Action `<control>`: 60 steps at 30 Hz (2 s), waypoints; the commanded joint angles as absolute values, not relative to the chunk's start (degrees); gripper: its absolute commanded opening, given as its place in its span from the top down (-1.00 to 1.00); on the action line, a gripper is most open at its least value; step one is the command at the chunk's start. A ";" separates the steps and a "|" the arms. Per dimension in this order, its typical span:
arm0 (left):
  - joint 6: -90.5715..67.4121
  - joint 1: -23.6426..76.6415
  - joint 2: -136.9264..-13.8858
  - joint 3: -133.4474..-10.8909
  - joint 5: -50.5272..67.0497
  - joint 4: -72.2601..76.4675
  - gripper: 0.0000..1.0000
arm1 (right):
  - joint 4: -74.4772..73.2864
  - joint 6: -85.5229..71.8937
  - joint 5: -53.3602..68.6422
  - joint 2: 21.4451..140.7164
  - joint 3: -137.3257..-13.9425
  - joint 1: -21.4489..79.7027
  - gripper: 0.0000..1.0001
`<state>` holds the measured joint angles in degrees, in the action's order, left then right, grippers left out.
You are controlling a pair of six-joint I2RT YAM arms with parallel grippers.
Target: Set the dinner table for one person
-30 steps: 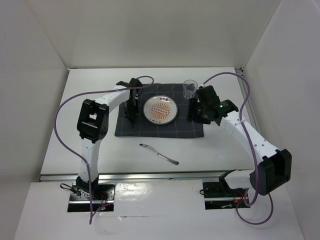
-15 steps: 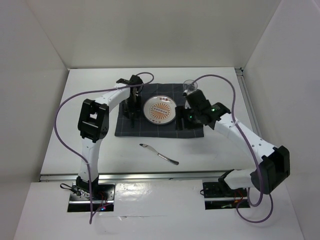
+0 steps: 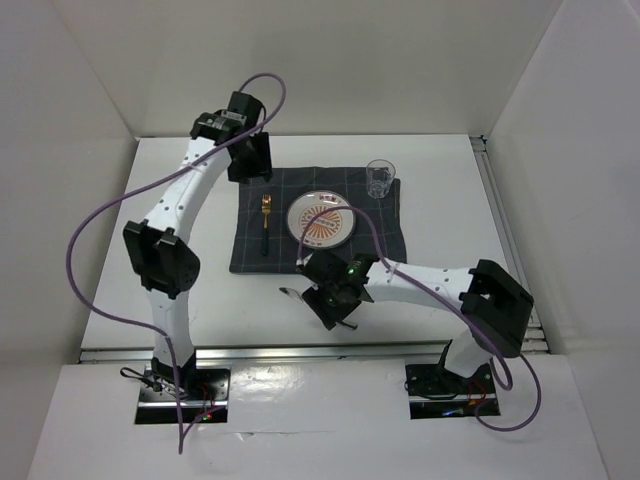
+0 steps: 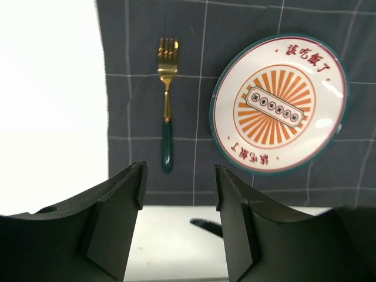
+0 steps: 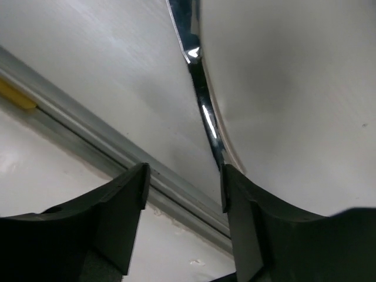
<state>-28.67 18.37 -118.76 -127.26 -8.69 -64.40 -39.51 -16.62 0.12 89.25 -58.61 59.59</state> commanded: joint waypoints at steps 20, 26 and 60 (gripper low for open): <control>-30.59 17.67 -104.33 -116.02 -6.94 -65.13 -0.31 | -25.40 -13.71 -3.77 99.49 -56.78 59.77 -0.07; -30.59 17.67 -104.33 -115.49 -7.47 -65.13 -0.31 | -26.89 -13.71 -4.57 100.10 -57.30 58.01 0.18; -30.59 16.08 -105.91 -118.30 -9.14 -65.65 -0.31 | -34.54 -7.63 -4.40 92.29 -69.15 55.66 0.83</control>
<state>-30.24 16.71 -105.89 -115.94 -8.34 -65.25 -34.37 -6.68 -3.86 94.96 -63.66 58.15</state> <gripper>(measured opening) 0.655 0.261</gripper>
